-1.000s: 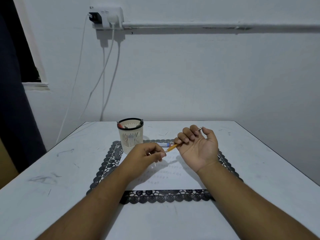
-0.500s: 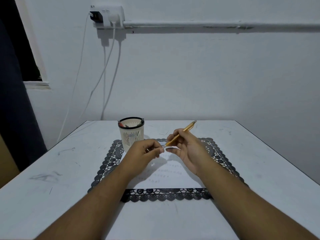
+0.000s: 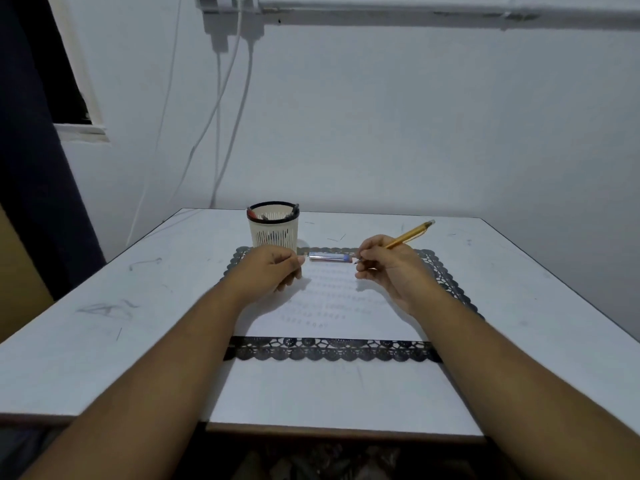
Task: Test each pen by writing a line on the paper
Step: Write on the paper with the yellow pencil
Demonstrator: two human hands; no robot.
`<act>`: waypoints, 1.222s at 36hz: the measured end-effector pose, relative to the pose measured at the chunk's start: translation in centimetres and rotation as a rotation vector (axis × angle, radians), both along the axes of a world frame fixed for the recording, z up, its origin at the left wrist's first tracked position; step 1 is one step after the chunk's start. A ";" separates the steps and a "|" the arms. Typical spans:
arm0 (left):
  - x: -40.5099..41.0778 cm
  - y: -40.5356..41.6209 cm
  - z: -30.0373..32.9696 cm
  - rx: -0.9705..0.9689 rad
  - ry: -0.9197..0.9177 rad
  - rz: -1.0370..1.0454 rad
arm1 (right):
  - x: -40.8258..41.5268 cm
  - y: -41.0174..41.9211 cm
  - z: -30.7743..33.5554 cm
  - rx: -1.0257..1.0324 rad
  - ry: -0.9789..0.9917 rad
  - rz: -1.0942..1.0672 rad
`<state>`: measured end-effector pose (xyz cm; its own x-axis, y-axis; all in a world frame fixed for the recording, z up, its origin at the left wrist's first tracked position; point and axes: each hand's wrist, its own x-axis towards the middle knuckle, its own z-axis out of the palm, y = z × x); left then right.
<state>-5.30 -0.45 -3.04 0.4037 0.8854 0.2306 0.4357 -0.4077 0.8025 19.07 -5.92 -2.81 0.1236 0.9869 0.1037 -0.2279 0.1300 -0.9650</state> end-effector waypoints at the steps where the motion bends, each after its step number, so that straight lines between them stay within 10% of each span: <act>1: -0.1 0.1 -0.1 -0.012 0.037 0.020 | 0.1 0.0 -0.2 -0.005 -0.041 -0.005; 44: -6.5 7.7 0.4 -0.289 0.587 0.147 | -11.5 6.4 -1.9 -0.086 -0.305 0.257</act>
